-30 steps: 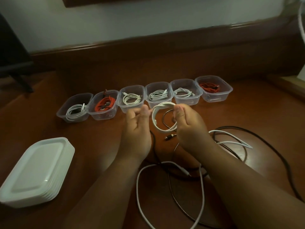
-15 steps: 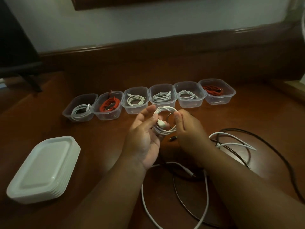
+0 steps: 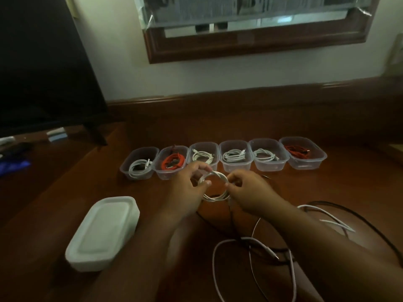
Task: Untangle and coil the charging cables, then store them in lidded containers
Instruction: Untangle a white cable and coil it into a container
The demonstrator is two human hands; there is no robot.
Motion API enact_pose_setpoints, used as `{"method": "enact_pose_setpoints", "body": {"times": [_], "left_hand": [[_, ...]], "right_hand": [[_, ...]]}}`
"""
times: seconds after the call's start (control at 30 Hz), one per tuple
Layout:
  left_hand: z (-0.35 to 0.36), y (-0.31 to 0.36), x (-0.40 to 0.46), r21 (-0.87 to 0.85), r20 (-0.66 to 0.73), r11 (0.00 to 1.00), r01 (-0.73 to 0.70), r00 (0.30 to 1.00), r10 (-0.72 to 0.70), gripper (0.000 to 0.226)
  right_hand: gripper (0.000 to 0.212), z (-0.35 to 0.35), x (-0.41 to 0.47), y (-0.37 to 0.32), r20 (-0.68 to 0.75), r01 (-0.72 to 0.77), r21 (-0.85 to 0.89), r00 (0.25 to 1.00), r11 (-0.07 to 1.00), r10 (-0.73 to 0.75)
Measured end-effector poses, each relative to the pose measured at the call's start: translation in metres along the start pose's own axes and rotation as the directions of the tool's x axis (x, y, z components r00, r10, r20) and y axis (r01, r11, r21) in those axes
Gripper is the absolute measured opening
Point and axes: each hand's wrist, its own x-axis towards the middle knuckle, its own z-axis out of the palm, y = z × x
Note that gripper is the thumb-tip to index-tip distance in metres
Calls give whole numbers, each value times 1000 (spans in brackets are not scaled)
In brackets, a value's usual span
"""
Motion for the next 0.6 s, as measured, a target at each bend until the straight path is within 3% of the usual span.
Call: {"method": "enact_pose_setpoints", "body": {"times": [0.13,0.3,0.47,0.6], "left_hand": [[-36,-15,20,104,10,990,-93,996,92,34],[-71,-33,44,44,21,993,-113,993,112,39],[-77,-52,58,38,55,990,-138,989,135,38],[-70,-61,67,-73,69,995,-74,995,79,35]], "right_hand": [[14,-1,26,-33,39,51,-81,998,995,-48],[16,9,57,-56,32,91,-53,995,994,-90],[14,22,81,-50,46,-47,225,998,973,38],[15,26,92,-45,126,-204,466,978,861,164]]}}
